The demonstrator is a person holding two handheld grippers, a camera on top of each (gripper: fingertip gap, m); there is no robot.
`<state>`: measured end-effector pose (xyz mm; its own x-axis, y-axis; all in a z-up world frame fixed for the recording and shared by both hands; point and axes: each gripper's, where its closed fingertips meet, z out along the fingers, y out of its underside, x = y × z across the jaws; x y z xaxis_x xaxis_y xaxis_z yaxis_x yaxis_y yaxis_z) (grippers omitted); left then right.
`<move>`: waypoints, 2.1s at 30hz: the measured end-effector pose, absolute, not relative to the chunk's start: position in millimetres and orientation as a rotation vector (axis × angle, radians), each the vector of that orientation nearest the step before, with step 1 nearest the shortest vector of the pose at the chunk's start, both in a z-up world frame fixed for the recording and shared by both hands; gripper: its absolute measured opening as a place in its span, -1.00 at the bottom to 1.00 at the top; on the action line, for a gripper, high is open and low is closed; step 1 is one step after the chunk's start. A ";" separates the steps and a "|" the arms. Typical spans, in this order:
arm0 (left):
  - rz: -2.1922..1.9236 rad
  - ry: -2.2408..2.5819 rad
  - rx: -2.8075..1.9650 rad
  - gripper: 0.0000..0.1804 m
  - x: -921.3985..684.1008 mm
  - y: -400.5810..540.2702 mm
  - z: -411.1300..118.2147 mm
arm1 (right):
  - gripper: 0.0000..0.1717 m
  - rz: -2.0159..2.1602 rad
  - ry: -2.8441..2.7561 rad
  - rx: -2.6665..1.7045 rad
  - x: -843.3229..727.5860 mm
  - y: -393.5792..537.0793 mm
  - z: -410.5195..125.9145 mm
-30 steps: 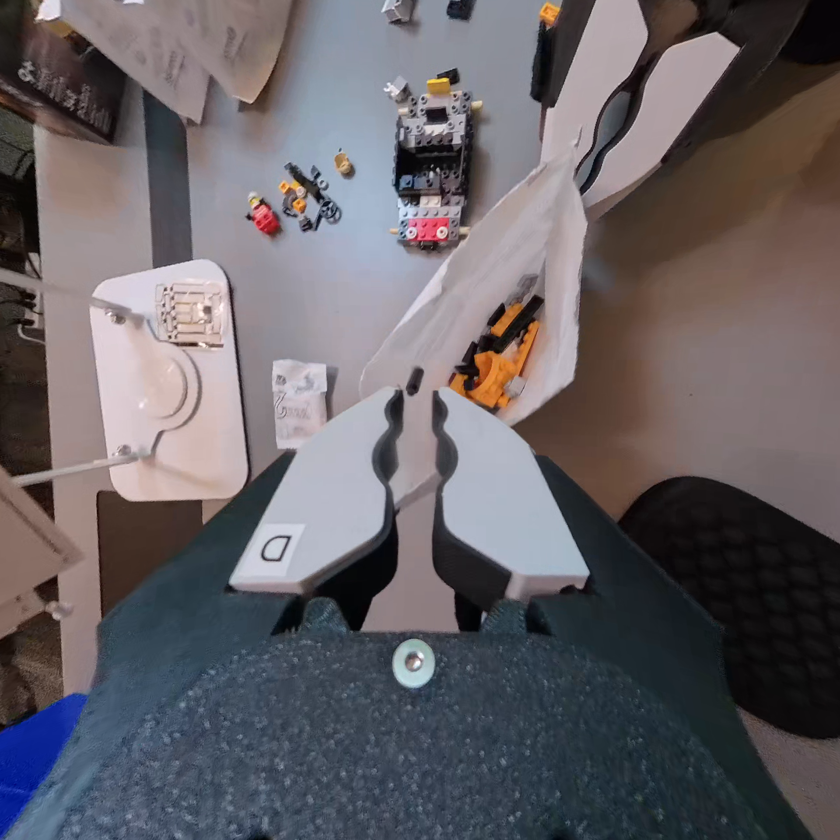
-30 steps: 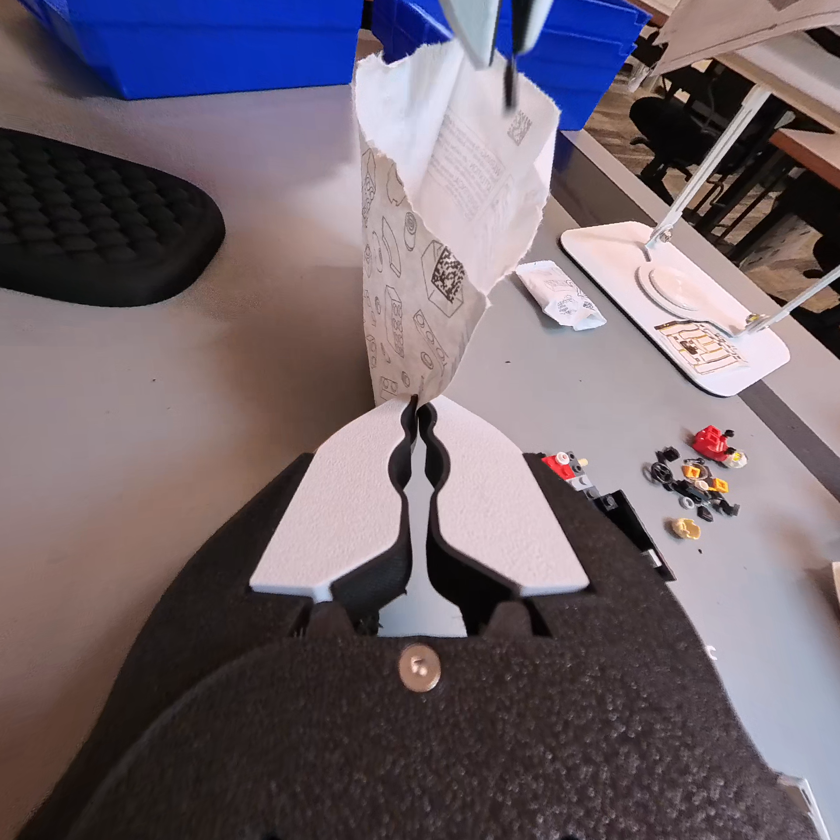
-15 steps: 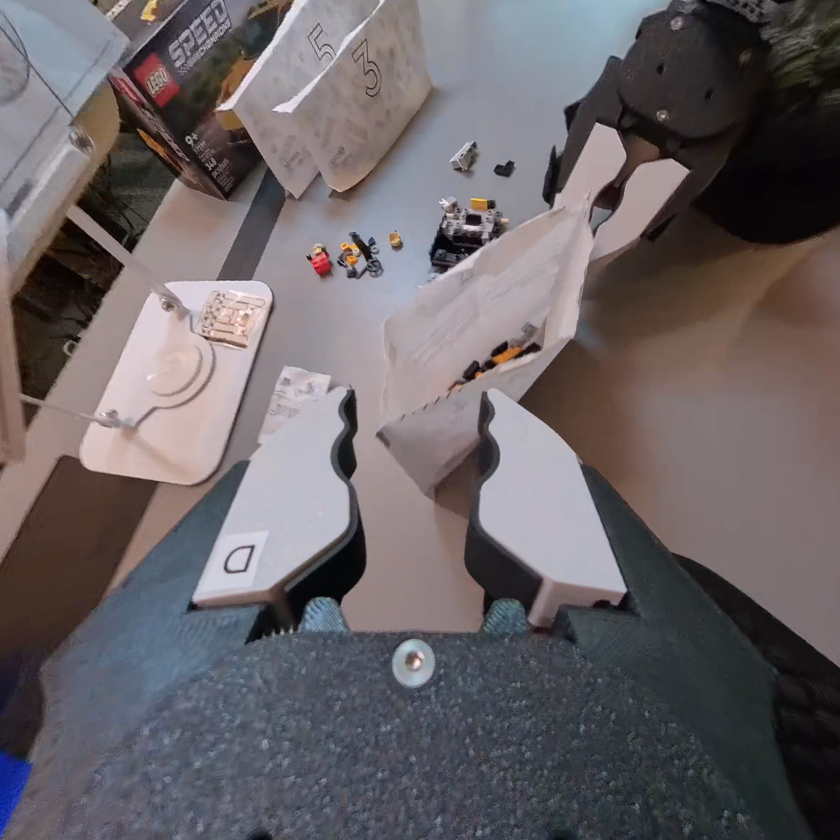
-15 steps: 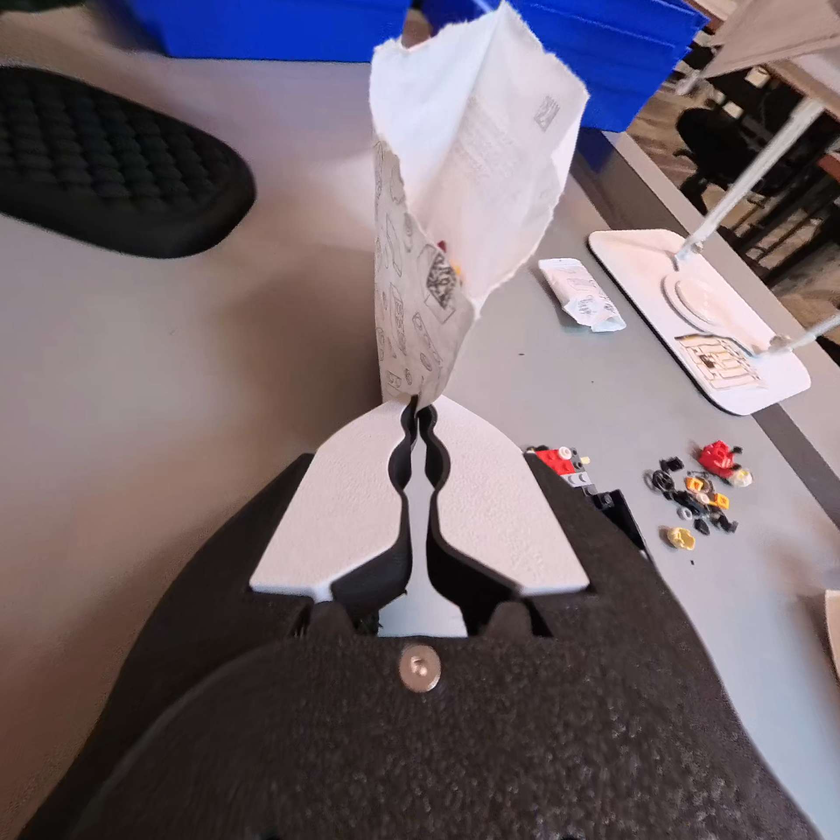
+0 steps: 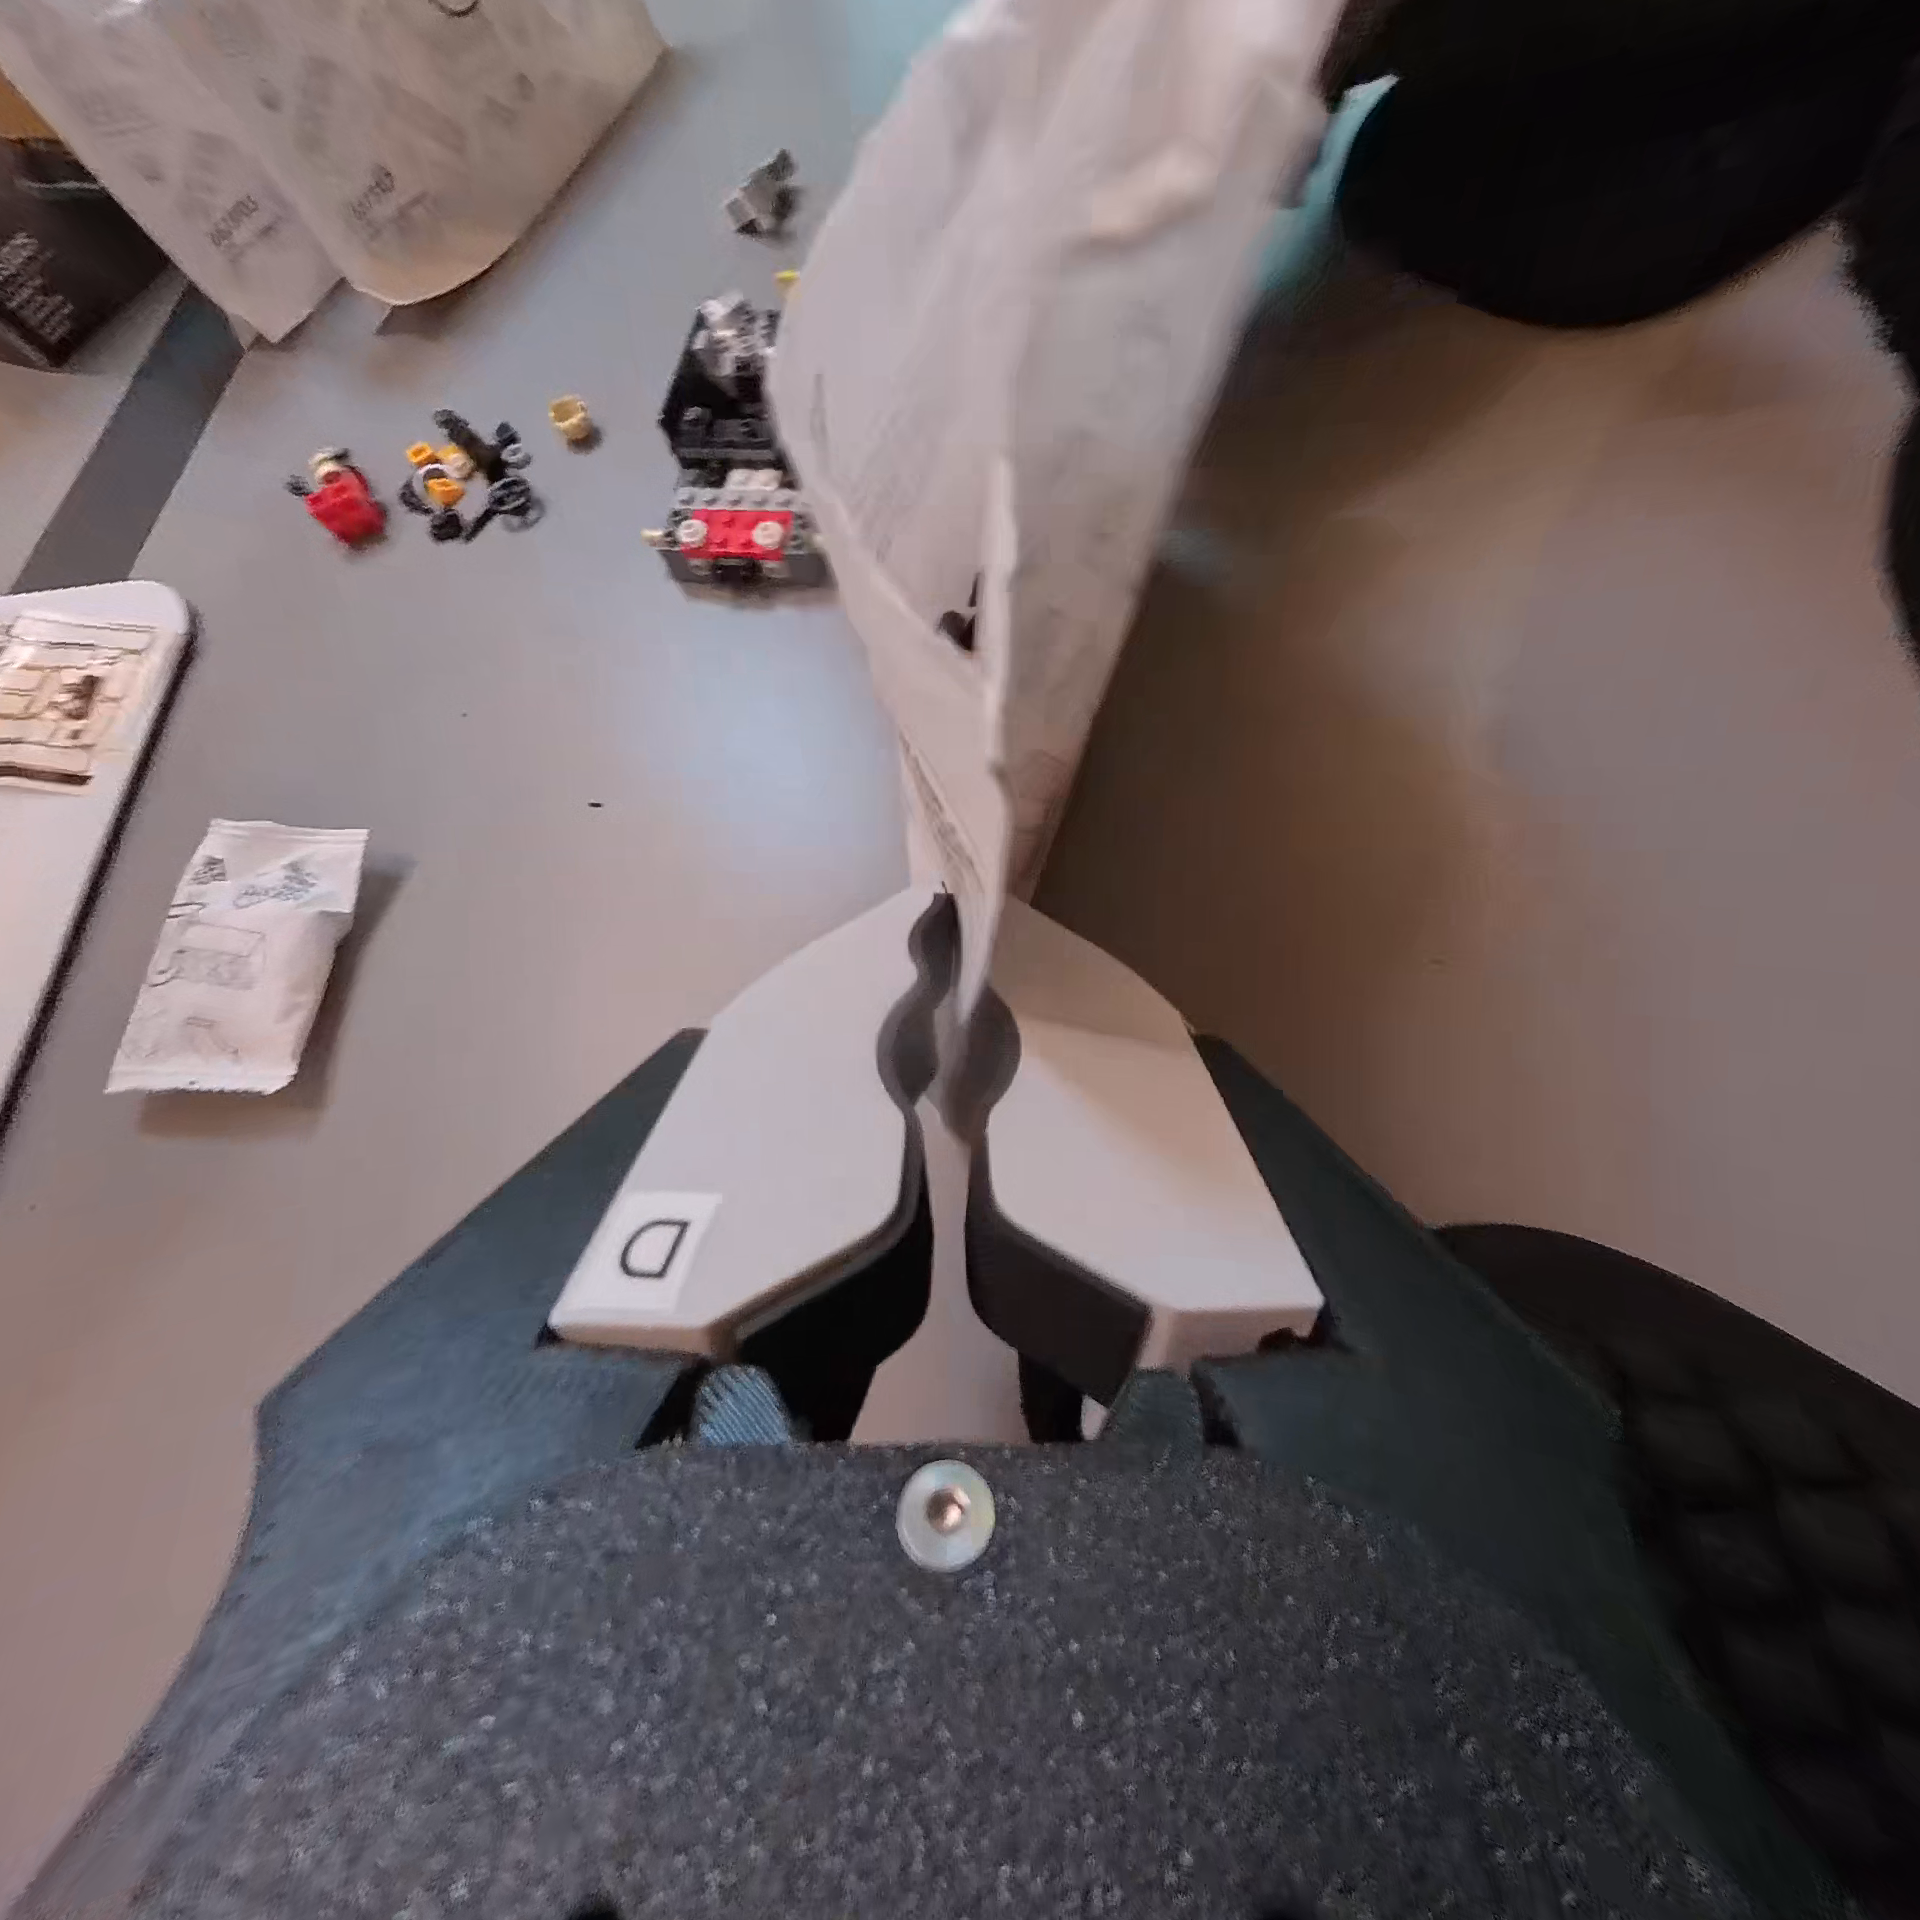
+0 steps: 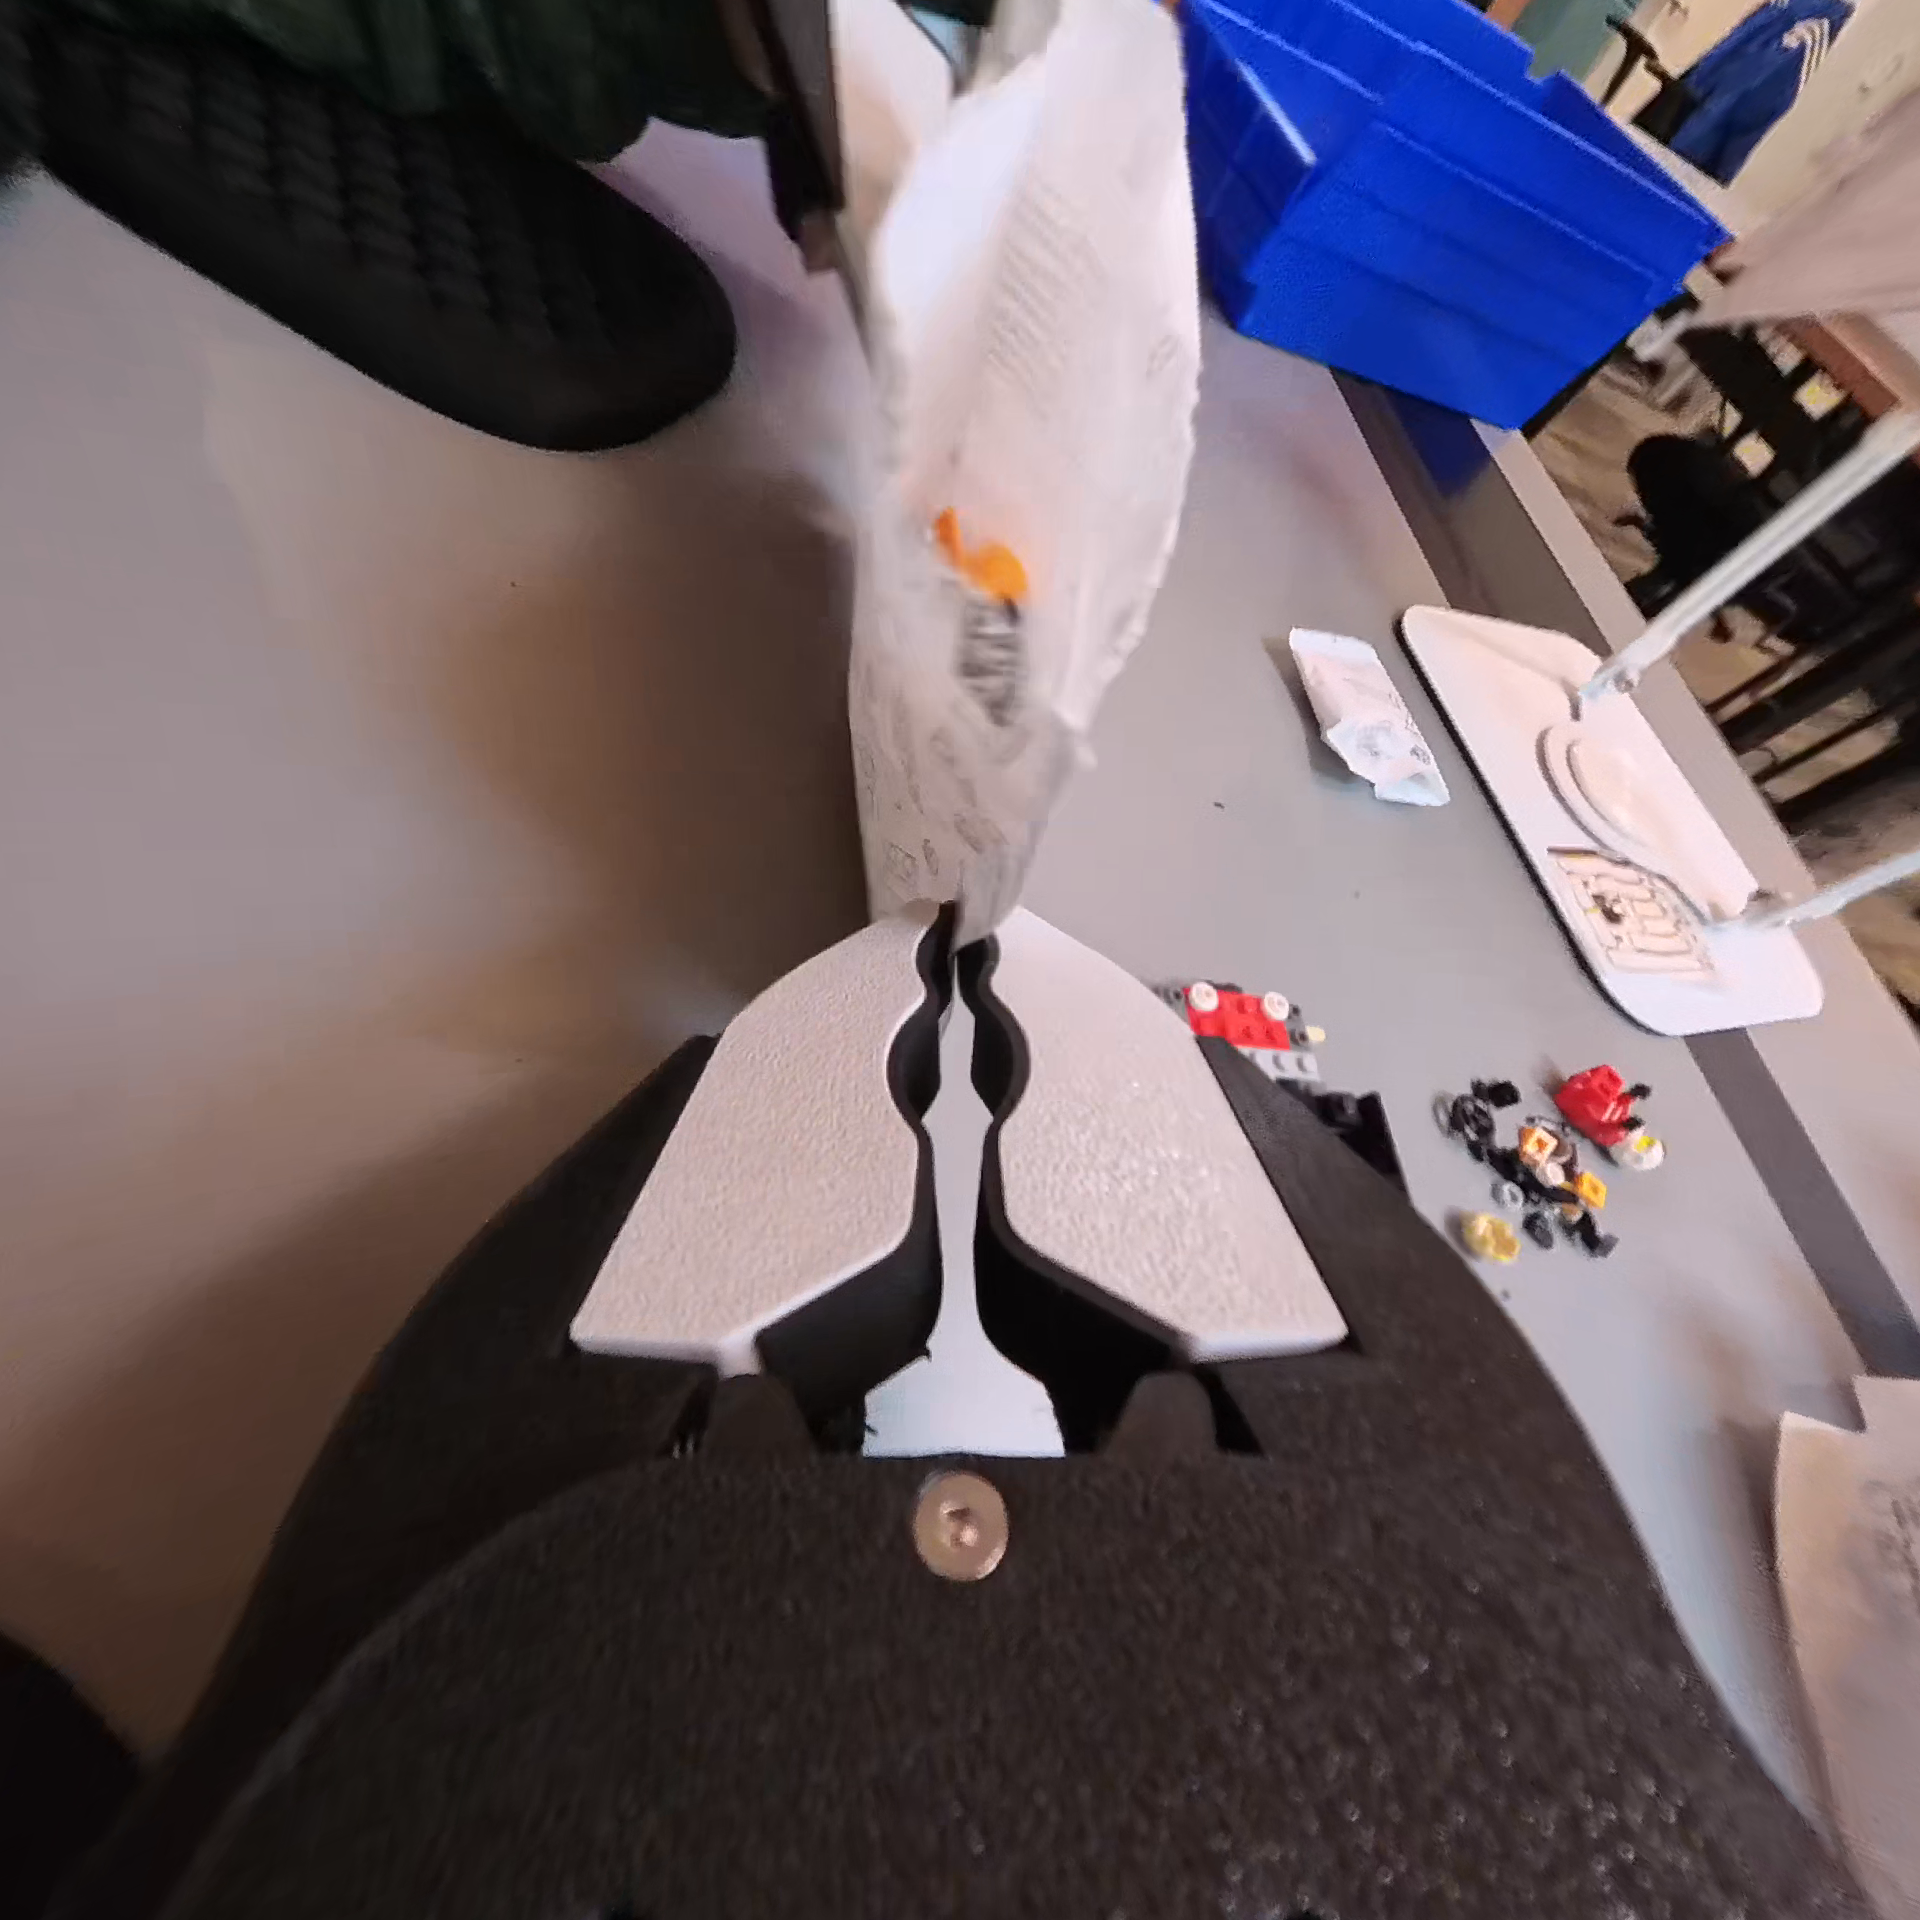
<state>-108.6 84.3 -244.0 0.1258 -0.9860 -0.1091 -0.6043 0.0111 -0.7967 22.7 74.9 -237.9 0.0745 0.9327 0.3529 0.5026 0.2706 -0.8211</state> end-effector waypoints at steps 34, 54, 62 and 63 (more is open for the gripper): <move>-0.852 1.421 -1.623 -1.00 -136.6 69.2 -222.9 | -0.56 0.699 -1.529 -1.762 -46.0 231.9 -204.5; -0.925 1.356 -1.611 -1.00 -134.7 75.1 -222.1 | -0.59 0.688 -1.679 -1.695 -87.3 237.3 -222.6; -0.958 1.332 -1.630 -1.00 -130.4 75.9 -222.1 | -0.58 0.441 -1.698 -1.435 -41.4 137.3 -111.9; -0.964 1.328 -1.634 -1.00 -129.7 75.8 -222.0 | -0.58 0.376 -1.723 -1.427 -38.5 126.8 -113.6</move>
<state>-129.7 75.8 -222.0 0.1573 -0.9850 0.0714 -0.3725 -0.1261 -0.9194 -38.5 126.8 -113.6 0.0073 0.9118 0.4107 0.6578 0.3049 -0.6887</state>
